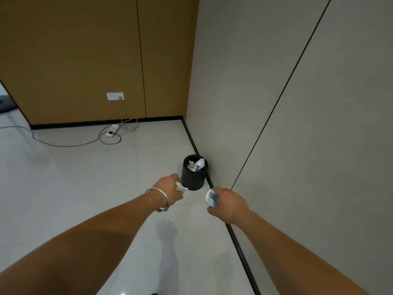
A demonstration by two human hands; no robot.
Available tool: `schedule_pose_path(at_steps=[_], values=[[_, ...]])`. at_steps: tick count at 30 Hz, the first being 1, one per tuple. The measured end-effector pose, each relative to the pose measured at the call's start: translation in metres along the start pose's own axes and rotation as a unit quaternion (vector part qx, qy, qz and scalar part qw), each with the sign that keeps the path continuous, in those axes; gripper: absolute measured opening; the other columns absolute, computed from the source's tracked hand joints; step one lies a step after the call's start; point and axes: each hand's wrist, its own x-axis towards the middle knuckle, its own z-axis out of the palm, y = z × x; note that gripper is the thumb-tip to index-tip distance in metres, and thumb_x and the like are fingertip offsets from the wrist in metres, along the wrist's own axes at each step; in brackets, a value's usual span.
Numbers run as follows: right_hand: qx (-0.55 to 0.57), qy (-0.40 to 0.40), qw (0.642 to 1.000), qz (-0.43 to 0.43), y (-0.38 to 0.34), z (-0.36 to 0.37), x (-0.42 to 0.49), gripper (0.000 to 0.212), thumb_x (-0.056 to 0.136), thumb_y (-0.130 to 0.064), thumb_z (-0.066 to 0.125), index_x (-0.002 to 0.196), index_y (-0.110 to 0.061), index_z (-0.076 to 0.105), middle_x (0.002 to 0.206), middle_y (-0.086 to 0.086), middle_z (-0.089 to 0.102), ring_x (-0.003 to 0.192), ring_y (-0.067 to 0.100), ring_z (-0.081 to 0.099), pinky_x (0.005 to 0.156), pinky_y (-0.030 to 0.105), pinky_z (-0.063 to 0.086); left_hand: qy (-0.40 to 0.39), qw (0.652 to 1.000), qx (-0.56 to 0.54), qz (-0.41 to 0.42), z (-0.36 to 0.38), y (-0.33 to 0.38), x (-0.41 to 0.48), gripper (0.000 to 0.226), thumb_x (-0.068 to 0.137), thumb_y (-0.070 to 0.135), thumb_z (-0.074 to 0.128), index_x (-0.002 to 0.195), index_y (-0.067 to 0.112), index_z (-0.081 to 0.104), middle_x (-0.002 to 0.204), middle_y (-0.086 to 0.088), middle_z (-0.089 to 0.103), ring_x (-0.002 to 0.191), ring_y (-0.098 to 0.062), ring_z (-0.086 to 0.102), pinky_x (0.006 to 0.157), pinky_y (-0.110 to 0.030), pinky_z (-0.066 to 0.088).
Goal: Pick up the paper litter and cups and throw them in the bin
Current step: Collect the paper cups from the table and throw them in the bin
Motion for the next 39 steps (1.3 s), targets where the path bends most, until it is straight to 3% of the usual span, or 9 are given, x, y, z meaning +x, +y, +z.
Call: schedule_pose_path(at_steps=[9, 13, 24, 30, 34, 39], values=[[0.021, -0.01, 1.0, 0.008, 0.016, -0.048, 0.168, 0.057, 0.082, -0.042, 0.064, 0.133, -0.024, 0.046, 0.126, 0.003, 0.057, 0.113, 0.025, 0.055, 0.089, 0.032, 0.047, -0.03, 0.999, 0.023, 0.016, -0.021, 0.025, 0.18, 0.04, 0.079, 0.027, 0.067, 0.116, 0.019, 0.054, 0.09, 0.001, 0.055, 0.079, -0.019, 0.055, 0.068, -0.025, 0.042], [0.035, -0.024, 0.999, -0.013, 0.032, -0.066, 0.261, 0.06, 0.084, -0.041, 0.065, 0.137, -0.023, 0.044, 0.129, 0.004, 0.056, 0.116, 0.024, 0.055, 0.092, 0.032, 0.047, -0.037, 0.998, 0.038, -0.012, -0.026, 0.032, 0.26, 0.038, 0.079, 0.03, 0.065, 0.114, 0.02, 0.054, 0.102, -0.004, 0.062, 0.085, -0.022, 0.057, 0.072, -0.027, 0.047], [0.03, -0.086, 0.995, -0.04, 0.05, -0.101, 0.451, 0.059, 0.084, -0.039, 0.065, 0.137, -0.022, 0.045, 0.131, 0.005, 0.054, 0.117, 0.024, 0.053, 0.094, 0.034, 0.047, -0.072, 0.994, 0.017, -0.085, -0.042, 0.028, 0.445, 0.034, 0.082, 0.029, 0.065, 0.112, 0.018, 0.054, 0.099, -0.004, 0.062, 0.08, -0.016, 0.054, 0.068, -0.024, 0.041], [0.042, -0.127, 0.991, 0.005, 0.061, -0.069, 0.556, 0.059, 0.085, -0.042, 0.063, 0.138, -0.024, 0.044, 0.134, 0.001, 0.053, 0.121, 0.022, 0.051, 0.093, 0.03, 0.045, -0.127, 0.987, -0.012, -0.102, -0.013, -0.014, 0.559, 0.038, 0.082, 0.029, 0.063, 0.116, 0.016, 0.052, 0.105, -0.007, 0.063, 0.089, -0.02, 0.058, 0.076, -0.026, 0.047], [0.067, -0.14, 0.987, 0.041, 0.07, -0.026, 0.63, 0.053, 0.083, -0.043, 0.064, 0.131, -0.027, 0.047, 0.126, -0.002, 0.055, 0.113, 0.019, 0.053, 0.088, 0.03, 0.048, -0.163, 0.979, -0.019, -0.123, 0.023, -0.051, 0.636, 0.041, 0.085, 0.029, 0.063, 0.121, 0.015, 0.049, 0.111, -0.009, 0.062, 0.096, -0.023, 0.06, 0.079, -0.027, 0.047], [0.104, -0.158, 0.98, 0.067, 0.091, 0.057, 0.71, 0.05, 0.083, -0.044, 0.064, 0.127, -0.028, 0.047, 0.119, -0.005, 0.058, 0.107, 0.013, 0.056, 0.086, 0.025, 0.049, -0.181, 0.971, -0.041, -0.151, 0.101, -0.098, 0.707, 0.036, 0.087, 0.026, 0.057, 0.12, 0.017, 0.047, 0.102, -0.006, 0.061, 0.083, -0.018, 0.055, 0.073, -0.025, 0.046]])
